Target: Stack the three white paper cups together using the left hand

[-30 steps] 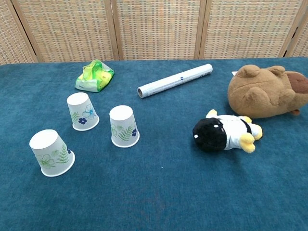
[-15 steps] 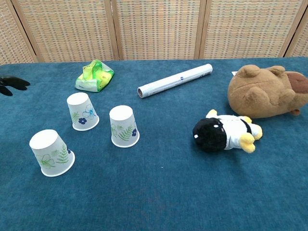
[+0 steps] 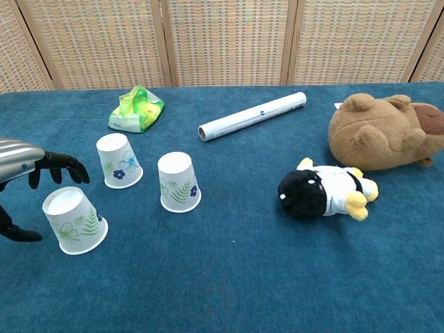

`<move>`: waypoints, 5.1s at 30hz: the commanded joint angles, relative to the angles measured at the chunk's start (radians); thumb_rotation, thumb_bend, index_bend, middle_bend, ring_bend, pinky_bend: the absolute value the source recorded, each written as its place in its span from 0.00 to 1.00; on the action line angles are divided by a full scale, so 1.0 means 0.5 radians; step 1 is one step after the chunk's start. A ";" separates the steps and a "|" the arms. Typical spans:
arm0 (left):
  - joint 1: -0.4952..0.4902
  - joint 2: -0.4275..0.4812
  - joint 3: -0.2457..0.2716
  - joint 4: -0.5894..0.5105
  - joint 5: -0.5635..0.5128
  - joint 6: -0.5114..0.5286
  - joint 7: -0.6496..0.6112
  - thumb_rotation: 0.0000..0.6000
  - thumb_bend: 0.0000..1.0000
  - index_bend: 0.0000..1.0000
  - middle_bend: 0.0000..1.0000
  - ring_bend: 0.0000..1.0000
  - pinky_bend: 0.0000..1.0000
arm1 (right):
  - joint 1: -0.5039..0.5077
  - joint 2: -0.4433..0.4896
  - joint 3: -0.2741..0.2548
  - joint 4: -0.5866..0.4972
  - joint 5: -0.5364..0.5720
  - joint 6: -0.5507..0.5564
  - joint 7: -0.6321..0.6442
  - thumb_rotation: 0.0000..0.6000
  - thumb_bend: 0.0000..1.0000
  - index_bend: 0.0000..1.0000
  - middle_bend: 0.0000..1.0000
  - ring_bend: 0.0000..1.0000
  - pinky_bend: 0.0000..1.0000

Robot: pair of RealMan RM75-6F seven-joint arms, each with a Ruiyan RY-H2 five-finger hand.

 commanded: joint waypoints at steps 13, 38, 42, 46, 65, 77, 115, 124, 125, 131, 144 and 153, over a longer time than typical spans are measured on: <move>-0.033 -0.067 -0.004 -0.018 -0.142 0.077 0.131 1.00 0.31 0.37 0.39 0.41 0.56 | 0.010 0.004 0.019 0.016 0.045 -0.031 0.036 1.00 0.00 0.00 0.00 0.00 0.00; -0.281 0.098 -0.344 -0.542 -0.173 0.248 0.221 1.00 0.32 0.38 0.41 0.42 0.57 | -0.043 0.004 -0.004 0.047 0.048 0.011 0.047 1.00 0.00 0.00 0.00 0.00 0.00; -0.357 0.023 -0.367 -0.534 -0.350 0.199 0.353 1.00 0.32 0.39 0.41 0.42 0.57 | -0.039 0.005 0.003 0.056 0.064 -0.001 0.061 1.00 0.00 0.00 0.00 0.00 0.00; -0.401 -0.038 -0.367 -0.491 -0.458 0.187 0.403 1.00 0.32 0.39 0.41 0.42 0.57 | -0.035 0.008 0.009 0.065 0.077 -0.014 0.078 1.00 0.00 0.00 0.00 0.00 0.00; -0.578 -0.268 -0.346 -0.174 -0.628 0.121 0.335 1.00 0.32 0.39 0.41 0.42 0.56 | -0.016 0.003 0.022 0.083 0.122 -0.068 0.090 1.00 0.00 0.00 0.00 0.00 0.00; -0.646 -0.224 -0.320 -0.188 -0.725 -0.034 0.202 1.00 0.32 0.00 0.00 0.00 0.14 | -0.018 0.014 0.025 0.086 0.136 -0.078 0.118 1.00 0.00 0.00 0.00 0.00 0.00; -0.613 -0.345 -0.211 0.656 -0.714 -0.254 -0.395 1.00 0.32 0.19 0.30 0.29 0.37 | 0.014 -0.027 0.012 0.097 0.173 -0.160 0.041 1.00 0.00 0.00 0.00 0.00 0.00; -0.619 -0.408 -0.233 0.716 -0.706 -0.214 -0.392 1.00 0.32 0.34 0.41 0.39 0.39 | 0.015 -0.029 0.016 0.107 0.186 -0.166 0.051 1.00 0.00 0.00 0.00 0.00 0.00; -0.618 -0.408 -0.236 0.715 -0.707 -0.210 -0.395 1.00 0.32 0.35 0.41 0.39 0.39 | 0.015 -0.028 0.016 0.107 0.187 -0.166 0.052 1.00 0.00 0.00 0.00 0.00 0.00; -0.600 -0.340 -0.270 0.627 -0.684 -0.160 -0.431 1.00 0.32 0.35 0.42 0.39 0.39 | 0.016 -0.026 0.019 0.107 0.192 -0.170 0.062 1.00 0.00 0.00 0.00 0.00 0.00; -0.510 0.167 -0.355 -0.324 -0.573 0.120 -0.263 1.00 0.32 0.35 0.42 0.39 0.39 | 0.006 -0.019 0.010 0.085 0.165 -0.145 0.052 1.00 0.00 0.00 0.00 0.00 0.00; -0.552 0.122 -0.313 -0.401 -0.619 0.102 -0.142 1.00 0.32 0.35 0.42 0.39 0.39 | 0.004 -0.012 0.011 0.085 0.169 -0.146 0.064 1.00 0.00 0.00 0.00 0.00 0.00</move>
